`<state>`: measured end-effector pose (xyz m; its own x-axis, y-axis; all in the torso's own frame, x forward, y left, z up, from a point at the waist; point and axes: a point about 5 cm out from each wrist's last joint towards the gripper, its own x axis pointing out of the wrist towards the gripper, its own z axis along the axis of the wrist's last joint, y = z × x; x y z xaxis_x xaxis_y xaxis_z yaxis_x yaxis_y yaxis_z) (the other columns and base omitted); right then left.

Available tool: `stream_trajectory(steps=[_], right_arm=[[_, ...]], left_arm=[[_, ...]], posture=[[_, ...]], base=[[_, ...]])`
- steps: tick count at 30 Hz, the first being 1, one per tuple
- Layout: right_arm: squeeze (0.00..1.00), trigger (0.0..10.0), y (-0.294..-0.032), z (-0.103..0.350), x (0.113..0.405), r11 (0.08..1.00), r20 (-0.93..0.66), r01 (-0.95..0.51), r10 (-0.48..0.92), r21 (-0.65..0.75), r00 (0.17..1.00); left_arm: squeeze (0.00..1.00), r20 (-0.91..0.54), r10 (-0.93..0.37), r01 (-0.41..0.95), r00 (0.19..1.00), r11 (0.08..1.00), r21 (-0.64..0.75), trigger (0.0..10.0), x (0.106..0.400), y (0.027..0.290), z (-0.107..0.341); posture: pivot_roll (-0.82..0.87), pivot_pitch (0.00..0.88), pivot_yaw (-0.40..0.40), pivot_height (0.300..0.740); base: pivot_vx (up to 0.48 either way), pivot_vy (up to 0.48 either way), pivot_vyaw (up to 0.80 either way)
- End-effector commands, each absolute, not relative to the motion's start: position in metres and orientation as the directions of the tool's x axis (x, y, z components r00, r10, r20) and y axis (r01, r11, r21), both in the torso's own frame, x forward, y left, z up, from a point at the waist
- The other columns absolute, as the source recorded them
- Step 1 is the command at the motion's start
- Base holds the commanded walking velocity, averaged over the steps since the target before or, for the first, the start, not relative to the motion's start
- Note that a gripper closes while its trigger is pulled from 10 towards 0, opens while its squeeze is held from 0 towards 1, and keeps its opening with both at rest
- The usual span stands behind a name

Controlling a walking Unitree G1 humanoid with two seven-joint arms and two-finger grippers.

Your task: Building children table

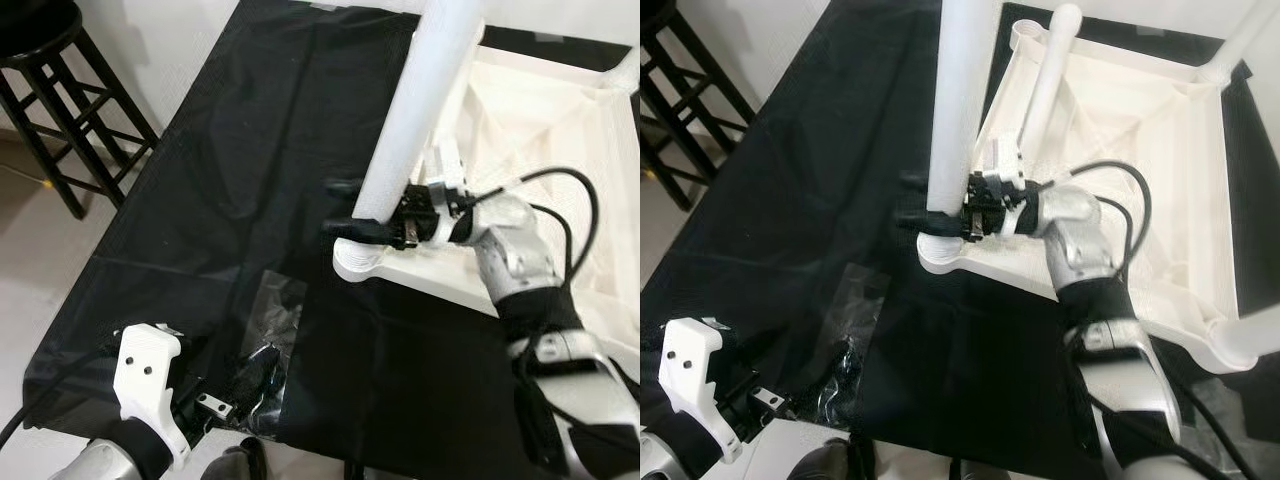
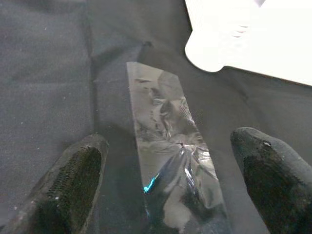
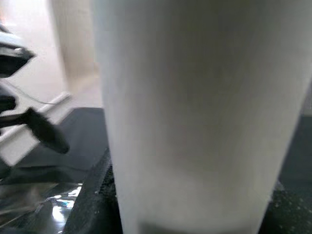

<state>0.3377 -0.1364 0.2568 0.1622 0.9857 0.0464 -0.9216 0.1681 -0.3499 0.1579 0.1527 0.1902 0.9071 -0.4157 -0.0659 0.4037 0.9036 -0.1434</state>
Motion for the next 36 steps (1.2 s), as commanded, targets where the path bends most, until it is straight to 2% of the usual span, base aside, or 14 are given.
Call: stream_trajectory(steps=[1,3,4,7,8,9,14,28,29,36], right_arm=[[0.0,10.0,-0.12,0.175,0.325,0.547,-0.185,-0.833,0.813,-0.079,0.551],[0.0,10.0,-0.12,0.175,0.325,0.547,-0.185,-0.833,0.813,-0.079,0.551],[0.0,10.0,-0.097,0.16,0.287,0.772,-0.185,-0.636,0.623,-0.015,0.76],[0.0,10.0,-0.097,0.16,0.287,0.772,-0.185,-0.636,0.623,-0.015,0.76],[0.0,10.0,-0.088,0.148,0.247,0.909,-0.2,-0.404,0.416,0.102,0.887],[0.0,10.0,-0.082,0.145,0.226,0.946,-0.197,-0.28,0.309,0.163,0.93],[0.0,10.0,-0.072,0.143,0.22,0.944,-0.156,-0.283,0.309,0.167,0.938],[0.0,10.0,-0.08,0.157,0.231,0.964,-0.153,-0.192,0.221,0.181,0.963],[0.0,10.0,-0.086,0.165,0.226,0.979,-0.171,-0.093,0.125,0.18,0.977],[0.0,10.0,-0.094,0.171,0.216,0.987,-0.179,0.007,0.022,0.158,0.984]], left_arm=[[0.0,-0.09,-0.421,0.405,0.903,0.902,-0.15,10.0,0.156,0.152,0.185],[0.0,-0.09,-0.421,0.405,0.903,0.902,-0.15,10.0,0.156,0.152,0.185],[0.0,-0.089,-0.417,0.402,0.905,0.903,-0.151,10.0,0.155,0.152,0.185],[0.0,-0.089,-0.417,0.402,0.905,0.903,-0.151,10.0,0.155,0.152,0.185],[0.0,-0.085,-0.413,0.397,0.907,0.905,-0.155,10.0,0.157,0.154,0.185],[0.0,-0.083,-0.423,0.408,0.903,0.9,-0.151,10.0,0.161,0.154,0.184],[0.0,-0.083,-0.443,0.429,0.893,0.892,-0.143,10.0,0.169,0.155,0.182],[0.0,-0.069,-0.429,0.42,0.901,0.9,-0.113,10.0,0.185,0.16,0.175],[0.0,-0.067,-0.437,0.431,0.897,0.898,-0.095,10.0,0.189,0.164,0.175],[0.0,-0.059,-0.448,0.442,0.892,0.893,-0.086,10.0,0.195,0.167,0.173]], posture=[[-0.05,0.379,-0.101,0.74],[-0.05,0.379,-0.101,0.74],[-0.05,0.377,-0.107,0.74],[-0.05,0.377,-0.107,0.74],[-0.05,0.378,-0.069,0.74],[-0.05,0.365,-0.043,0.74],[-0.04,0.338,-0.034,0.74],[-0.03,0.294,-0.021,0.74],[-0.03,0.272,-0.005,0.74],[-0.04,0.261,0.003,0.74]], base=[[0.0,0.0,0.0],[0.0,0.0,0.0],[0.0,0.0,0.0],[0.0,0.0,0.0],[0.0,0.0,0.0],[0.0,0.0,0.0],[0.0,0.0,0.0],[0.0,0.0,0.0],[0.0,0.0,0.0],[0.0,0.0,0.0]])
